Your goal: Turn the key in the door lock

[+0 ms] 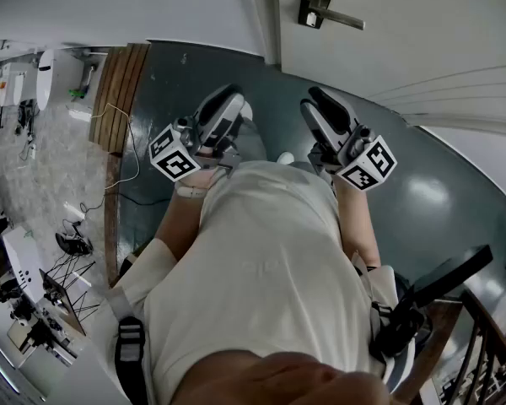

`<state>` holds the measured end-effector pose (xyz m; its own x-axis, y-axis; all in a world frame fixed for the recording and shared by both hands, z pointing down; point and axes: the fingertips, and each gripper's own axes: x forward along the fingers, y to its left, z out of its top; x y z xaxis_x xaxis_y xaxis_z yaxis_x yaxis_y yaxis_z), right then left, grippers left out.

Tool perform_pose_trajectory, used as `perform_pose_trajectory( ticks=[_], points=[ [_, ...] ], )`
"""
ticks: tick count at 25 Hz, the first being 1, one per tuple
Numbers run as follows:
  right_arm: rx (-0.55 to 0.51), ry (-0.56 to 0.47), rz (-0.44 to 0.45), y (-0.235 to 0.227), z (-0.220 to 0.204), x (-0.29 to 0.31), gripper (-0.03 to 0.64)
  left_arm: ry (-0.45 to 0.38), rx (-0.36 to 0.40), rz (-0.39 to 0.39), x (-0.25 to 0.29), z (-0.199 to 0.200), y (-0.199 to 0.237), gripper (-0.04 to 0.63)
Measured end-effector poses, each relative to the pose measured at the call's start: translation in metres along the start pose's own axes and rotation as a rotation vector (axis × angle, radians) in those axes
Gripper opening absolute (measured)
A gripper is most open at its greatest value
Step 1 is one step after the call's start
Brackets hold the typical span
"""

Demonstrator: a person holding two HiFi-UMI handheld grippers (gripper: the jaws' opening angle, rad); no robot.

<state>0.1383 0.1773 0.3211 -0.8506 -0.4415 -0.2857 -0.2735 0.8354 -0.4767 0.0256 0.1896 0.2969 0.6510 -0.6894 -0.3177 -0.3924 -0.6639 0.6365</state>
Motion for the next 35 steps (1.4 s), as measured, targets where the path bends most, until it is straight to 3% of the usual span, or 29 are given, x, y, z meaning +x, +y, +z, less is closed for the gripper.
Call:
perform_pose_trajectory(
  ticks=[6,12,16,21,30,35],
  points=[
    [-0.007,-0.001,-0.054,-0.013,-0.011,-0.003,0.109,0.033,-0.025,-0.019,0.002,-0.005,0.015,0.055],
    [-0.049,-0.002,-0.125,-0.049,-0.007,0.038,0.112,0.107,-0.025,-0.084,0.033,0.028,0.056,0.055],
    [-0.188,0.062,-0.193,-0.091,-0.006,0.125,0.114,0.175,-0.035,-0.129,0.057,0.088,0.127,0.055],
    [-0.464,0.17,-0.335,-0.124,-0.006,0.183,0.114,0.263,-0.077,-0.173,0.079,0.122,0.182,0.055],
    [-0.549,0.17,-0.416,-0.14,0.004,0.198,0.114,0.275,-0.134,-0.202,0.094,0.128,0.197,0.055],
    [-0.807,0.468,-0.563,-0.175,-0.033,0.17,0.114,0.288,-0.145,-0.2,0.095,0.122,0.201,0.055]
  ],
)
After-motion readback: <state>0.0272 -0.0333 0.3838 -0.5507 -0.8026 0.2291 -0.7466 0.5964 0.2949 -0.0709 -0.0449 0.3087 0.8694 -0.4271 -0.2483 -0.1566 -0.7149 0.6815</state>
